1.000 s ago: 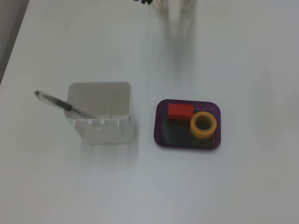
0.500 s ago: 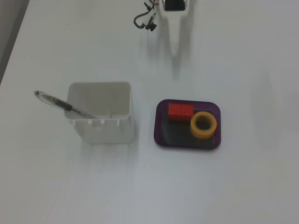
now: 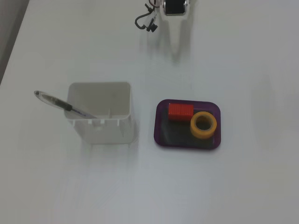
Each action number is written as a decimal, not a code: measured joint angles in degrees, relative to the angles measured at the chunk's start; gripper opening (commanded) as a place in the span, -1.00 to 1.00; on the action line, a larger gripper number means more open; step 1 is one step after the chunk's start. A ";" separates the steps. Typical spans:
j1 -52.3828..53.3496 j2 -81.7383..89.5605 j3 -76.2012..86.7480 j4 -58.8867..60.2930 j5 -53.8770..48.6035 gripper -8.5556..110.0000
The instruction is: Pick up the red cube and place it in the box.
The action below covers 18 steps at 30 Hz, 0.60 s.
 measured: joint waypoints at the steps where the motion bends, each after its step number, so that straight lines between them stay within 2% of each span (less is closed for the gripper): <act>1: 0.00 0.00 0.18 0.00 0.70 -0.86; 18: 0.00 0.00 3.60 0.00 2.64 -0.86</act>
